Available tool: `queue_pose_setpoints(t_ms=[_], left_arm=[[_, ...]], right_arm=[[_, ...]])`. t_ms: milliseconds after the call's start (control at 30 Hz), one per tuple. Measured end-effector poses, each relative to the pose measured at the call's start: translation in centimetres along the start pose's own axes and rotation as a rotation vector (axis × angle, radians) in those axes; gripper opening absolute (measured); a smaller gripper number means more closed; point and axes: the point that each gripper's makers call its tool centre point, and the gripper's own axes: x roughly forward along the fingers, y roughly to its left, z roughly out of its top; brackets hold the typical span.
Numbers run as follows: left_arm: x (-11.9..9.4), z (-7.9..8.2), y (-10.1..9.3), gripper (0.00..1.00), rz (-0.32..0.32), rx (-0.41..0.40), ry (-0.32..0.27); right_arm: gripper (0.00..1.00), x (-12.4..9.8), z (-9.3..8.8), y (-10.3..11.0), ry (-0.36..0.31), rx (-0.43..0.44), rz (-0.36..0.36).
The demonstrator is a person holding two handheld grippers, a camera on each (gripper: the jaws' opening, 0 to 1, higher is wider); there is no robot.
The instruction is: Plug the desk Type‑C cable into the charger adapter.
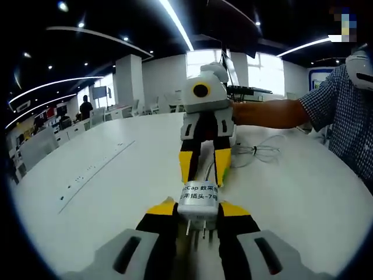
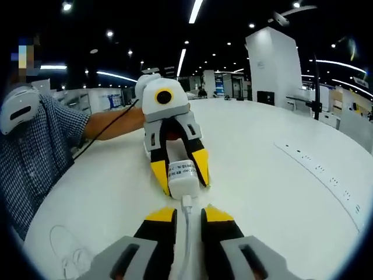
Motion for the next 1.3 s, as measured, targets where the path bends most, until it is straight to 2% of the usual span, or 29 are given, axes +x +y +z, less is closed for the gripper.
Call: queue_pose_setpoints(t_ms=[200,333,700,833,900,967,1133,1167,1300], left_arm=[[0.0,0.0,0.0,0.27,0.001,-0.001,-0.004],[0.1,0.0,0.1,0.27,0.000,-0.006,-0.004],[0.2,0.1,0.2,0.29,0.011,-0.013,-0.008],[0.4,0.1,-0.3,0.46,-0.014,-0.022,-0.012],[0.5,0.2,-0.2,0.52,-0.012,-0.024,-0.009],[0.6,0.2,-0.2,0.54,-0.011,-0.027,-0.006],[0.3,0.5,0.2,0.54,0.015,-0.032,-0.020],[0.1,0.8,0.6,0.54,0.048,-0.047,-0.023],[-0.4,1.3,0.8,0.57,0.088,-0.043,-0.021]], right_arm=[[0.37,0.1,0.1,-0.1,0.002,-0.019,-0.013],[0.54,0.3,0.3,-0.2,-0.016,-0.029,-0.020],[0.53,-0.1,0.1,0.0,-0.006,-0.033,-0.022],[0.54,-0.2,0.1,0.0,-0.007,-0.033,-0.022],[0.55,-0.2,0.1,0.0,-0.008,-0.033,-0.025],[0.57,-0.2,0.1,0.0,-0.008,-0.034,-0.026],[0.61,-0.2,0.1,0.0,-0.002,-0.041,-0.033],[0.63,-0.2,0.1,0.0,-0.002,-0.041,-0.040],[0.67,-0.7,0.5,-0.6,-0.011,-0.024,-0.108]])
